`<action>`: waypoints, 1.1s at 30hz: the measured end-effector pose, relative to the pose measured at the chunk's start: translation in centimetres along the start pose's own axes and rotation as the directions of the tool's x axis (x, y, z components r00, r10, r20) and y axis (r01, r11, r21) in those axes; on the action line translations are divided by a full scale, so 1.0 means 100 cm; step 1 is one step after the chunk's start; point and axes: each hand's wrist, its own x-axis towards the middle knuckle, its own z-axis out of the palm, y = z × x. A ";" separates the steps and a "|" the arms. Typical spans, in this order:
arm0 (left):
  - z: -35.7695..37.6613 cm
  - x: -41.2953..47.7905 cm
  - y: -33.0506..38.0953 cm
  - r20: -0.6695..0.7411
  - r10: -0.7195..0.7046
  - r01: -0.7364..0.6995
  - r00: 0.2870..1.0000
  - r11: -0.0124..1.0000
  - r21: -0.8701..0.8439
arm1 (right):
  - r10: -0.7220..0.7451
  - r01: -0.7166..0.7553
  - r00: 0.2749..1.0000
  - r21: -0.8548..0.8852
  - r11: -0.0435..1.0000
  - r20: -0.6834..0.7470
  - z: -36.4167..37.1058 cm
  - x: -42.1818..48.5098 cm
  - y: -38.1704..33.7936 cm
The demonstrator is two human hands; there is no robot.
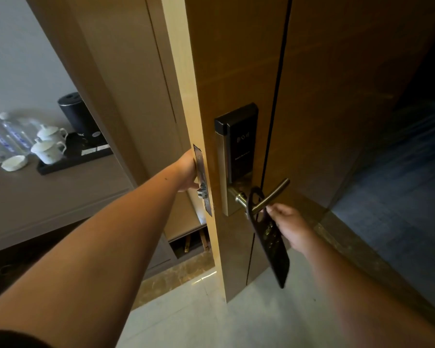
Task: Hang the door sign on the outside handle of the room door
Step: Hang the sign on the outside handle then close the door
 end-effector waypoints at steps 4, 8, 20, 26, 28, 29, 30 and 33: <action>0.001 0.000 -0.001 0.029 0.018 -0.020 0.999 0.995 0.096 | -0.011 0.011 0.994 0.000 1.000 0.110 0.006 -0.007 0.010; 0.001 -0.001 0.000 0.067 0.027 -0.039 0.997 0.981 0.192 | -0.073 0.071 0.997 -0.156 0.985 -0.007 0.007 -0.004 0.007; 0.021 -0.019 0.009 0.242 -0.099 -0.042 0.965 0.855 0.517 | 0.043 0.092 0.923 0.328 0.940 -0.381 -0.053 -0.027 -0.010; 0.055 -0.036 0.002 0.309 -0.141 -0.068 0.941 0.813 0.579 | -0.006 0.182 0.892 0.346 0.920 -0.453 -0.096 -0.063 -0.037; 0.070 -0.043 -0.003 0.347 -0.162 -0.068 0.924 0.821 0.567 | -0.011 0.172 0.884 0.302 0.938 -0.468 -0.103 -0.076 -0.039; 0.078 -0.046 -0.005 0.371 -0.174 -0.076 0.912 0.817 0.572 | -0.015 0.167 0.881 0.281 0.945 -0.473 -0.106 -0.082 -0.038; 0.089 -0.050 -0.006 0.400 -0.188 -0.096 0.897 0.800 0.592 | -0.023 0.169 0.875 0.261 0.950 -0.484 -0.112 -0.090 -0.035; 0.119 -0.058 -0.006 0.464 -0.237 -0.155 0.854 0.736 0.660 | -0.046 0.193 0.852 0.231 0.954 -0.521 -0.133 -0.114 -0.026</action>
